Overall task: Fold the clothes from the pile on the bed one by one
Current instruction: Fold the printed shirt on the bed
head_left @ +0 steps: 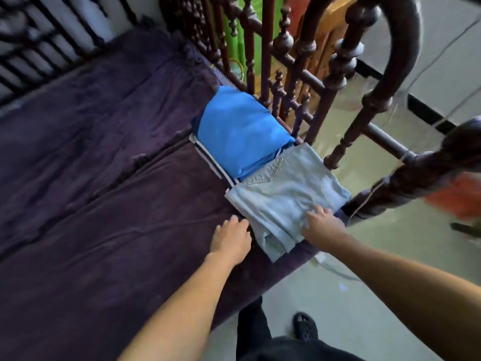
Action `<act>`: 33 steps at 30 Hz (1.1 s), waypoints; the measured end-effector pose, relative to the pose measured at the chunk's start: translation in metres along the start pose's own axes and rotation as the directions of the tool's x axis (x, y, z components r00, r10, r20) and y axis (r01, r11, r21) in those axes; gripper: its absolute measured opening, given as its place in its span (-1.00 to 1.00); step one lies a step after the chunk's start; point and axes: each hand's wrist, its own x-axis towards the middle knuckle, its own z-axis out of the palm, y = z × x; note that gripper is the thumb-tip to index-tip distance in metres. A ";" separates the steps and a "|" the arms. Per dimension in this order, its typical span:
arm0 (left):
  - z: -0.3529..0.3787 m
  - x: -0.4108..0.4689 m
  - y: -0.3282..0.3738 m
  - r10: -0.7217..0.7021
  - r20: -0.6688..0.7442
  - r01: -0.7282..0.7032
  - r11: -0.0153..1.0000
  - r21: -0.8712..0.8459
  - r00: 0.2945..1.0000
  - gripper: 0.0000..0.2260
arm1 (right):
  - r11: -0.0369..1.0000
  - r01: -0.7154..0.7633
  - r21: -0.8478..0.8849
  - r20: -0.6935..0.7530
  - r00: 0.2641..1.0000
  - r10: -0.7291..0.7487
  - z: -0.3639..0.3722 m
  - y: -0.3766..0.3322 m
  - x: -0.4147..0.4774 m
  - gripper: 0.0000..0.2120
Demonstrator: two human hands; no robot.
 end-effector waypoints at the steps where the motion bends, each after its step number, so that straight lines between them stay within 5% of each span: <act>1: 0.005 -0.026 -0.001 -0.067 0.003 0.067 0.996 -0.056 0.998 -0.72 | 0.999 0.035 0.017 0.024 0.999 -0.036 0.005 -0.002 -0.017 -0.65; 9: 0.050 -0.208 -0.025 -0.367 -0.051 0.348 0.912 -0.218 0.929 -0.72 | 0.906 0.363 -0.218 0.115 0.931 -0.345 0.001 -0.051 -0.105 -0.69; 18: 0.049 -0.374 -0.107 -0.634 -0.225 0.525 0.753 -0.396 0.740 -0.74 | 0.666 0.653 -0.361 0.004 0.715 -0.699 -0.027 -0.207 -0.203 -0.68; 33: 0.106 -0.678 -0.341 -0.871 -0.191 0.692 0.479 -0.540 0.453 -0.80 | 0.365 0.839 -0.403 0.096 0.435 -0.895 0.081 -0.553 -0.398 -0.72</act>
